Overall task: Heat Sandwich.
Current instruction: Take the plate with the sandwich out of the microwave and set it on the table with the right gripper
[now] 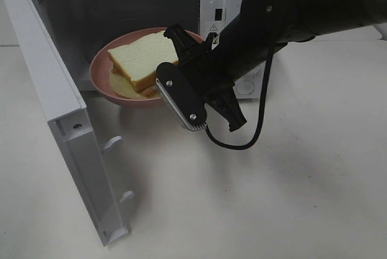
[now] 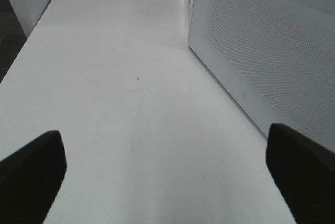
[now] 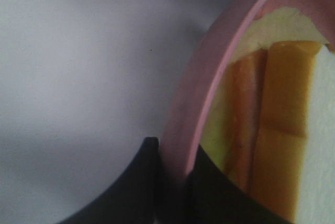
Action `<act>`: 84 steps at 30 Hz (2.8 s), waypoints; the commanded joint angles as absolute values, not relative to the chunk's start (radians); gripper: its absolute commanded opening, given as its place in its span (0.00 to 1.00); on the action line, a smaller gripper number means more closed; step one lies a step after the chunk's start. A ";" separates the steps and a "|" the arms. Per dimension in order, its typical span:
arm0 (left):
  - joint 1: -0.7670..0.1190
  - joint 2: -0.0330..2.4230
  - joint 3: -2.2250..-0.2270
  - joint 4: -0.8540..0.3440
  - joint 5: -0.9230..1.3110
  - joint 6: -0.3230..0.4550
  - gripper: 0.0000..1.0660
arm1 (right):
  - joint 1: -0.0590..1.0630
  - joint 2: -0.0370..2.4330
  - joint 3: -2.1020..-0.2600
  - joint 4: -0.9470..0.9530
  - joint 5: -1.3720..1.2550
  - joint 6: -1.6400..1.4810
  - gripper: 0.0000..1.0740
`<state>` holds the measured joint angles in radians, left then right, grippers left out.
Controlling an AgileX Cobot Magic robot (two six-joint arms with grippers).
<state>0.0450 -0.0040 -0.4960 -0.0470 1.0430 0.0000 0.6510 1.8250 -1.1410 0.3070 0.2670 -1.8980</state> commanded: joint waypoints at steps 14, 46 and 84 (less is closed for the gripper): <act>0.046 -0.024 -0.493 -0.046 1.031 0.000 0.92 | 0.648 1.585 -0.913 0.344 0.246 -1.901 0.00; 0.046 -0.024 -0.493 -0.046 1.031 0.000 0.92 | 0.648 1.034 -0.545 0.138 0.361 -1.578 0.00; 0.046 -0.024 -0.493 -0.046 1.031 0.000 0.92 | 0.648 0.682 -0.417 -0.449 0.688 -0.784 0.00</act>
